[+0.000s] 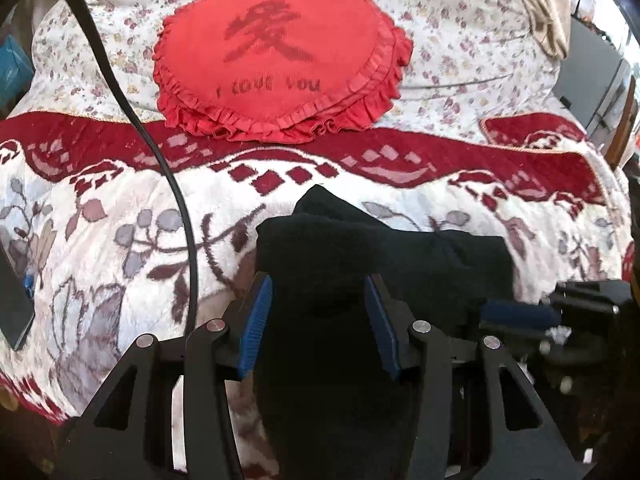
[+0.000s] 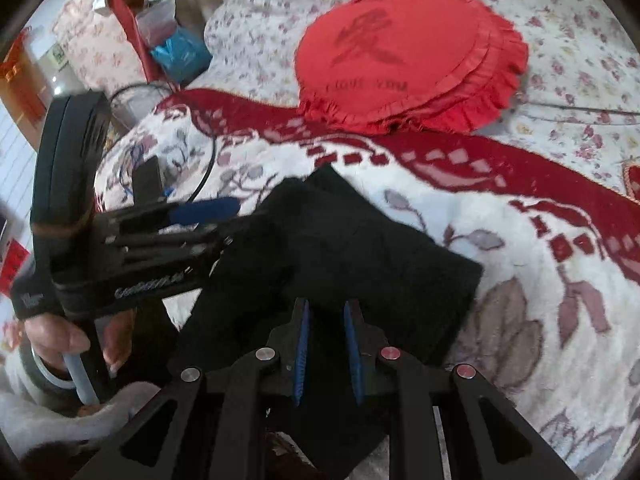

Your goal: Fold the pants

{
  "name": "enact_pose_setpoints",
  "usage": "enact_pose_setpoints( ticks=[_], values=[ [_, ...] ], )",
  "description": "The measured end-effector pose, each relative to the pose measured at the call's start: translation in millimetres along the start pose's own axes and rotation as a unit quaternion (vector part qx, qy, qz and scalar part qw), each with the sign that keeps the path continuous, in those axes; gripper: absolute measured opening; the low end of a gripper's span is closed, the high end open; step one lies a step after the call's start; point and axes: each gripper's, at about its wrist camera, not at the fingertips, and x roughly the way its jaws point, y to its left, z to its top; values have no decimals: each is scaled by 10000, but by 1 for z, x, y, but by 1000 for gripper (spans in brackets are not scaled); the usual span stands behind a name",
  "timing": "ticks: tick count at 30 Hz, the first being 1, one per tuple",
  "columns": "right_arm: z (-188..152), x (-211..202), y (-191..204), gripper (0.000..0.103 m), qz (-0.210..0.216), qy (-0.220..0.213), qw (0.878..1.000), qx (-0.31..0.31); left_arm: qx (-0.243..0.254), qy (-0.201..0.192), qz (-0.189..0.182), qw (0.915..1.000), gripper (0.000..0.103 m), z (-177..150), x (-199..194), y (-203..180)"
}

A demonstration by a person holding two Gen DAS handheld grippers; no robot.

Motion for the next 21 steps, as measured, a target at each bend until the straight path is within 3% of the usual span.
enact_pose_setpoints(
  ticks=[3,11,15,21],
  values=[
    [-7,7,-6,17,77,172,9998,36,-126,253,-15,9996,48,4,20,4],
    [-24,4,-16,17,137,299,9993,159,-65,239,122,9996,48,14,35,0],
    [-23,-6,-4,18,-35,291,9995,-68,-92,227,167,9996,48,14,33,-1],
    [-24,-19,31,22,280,235,9978,-556,-138,157,208,9996,48,9,13,1]
  ],
)
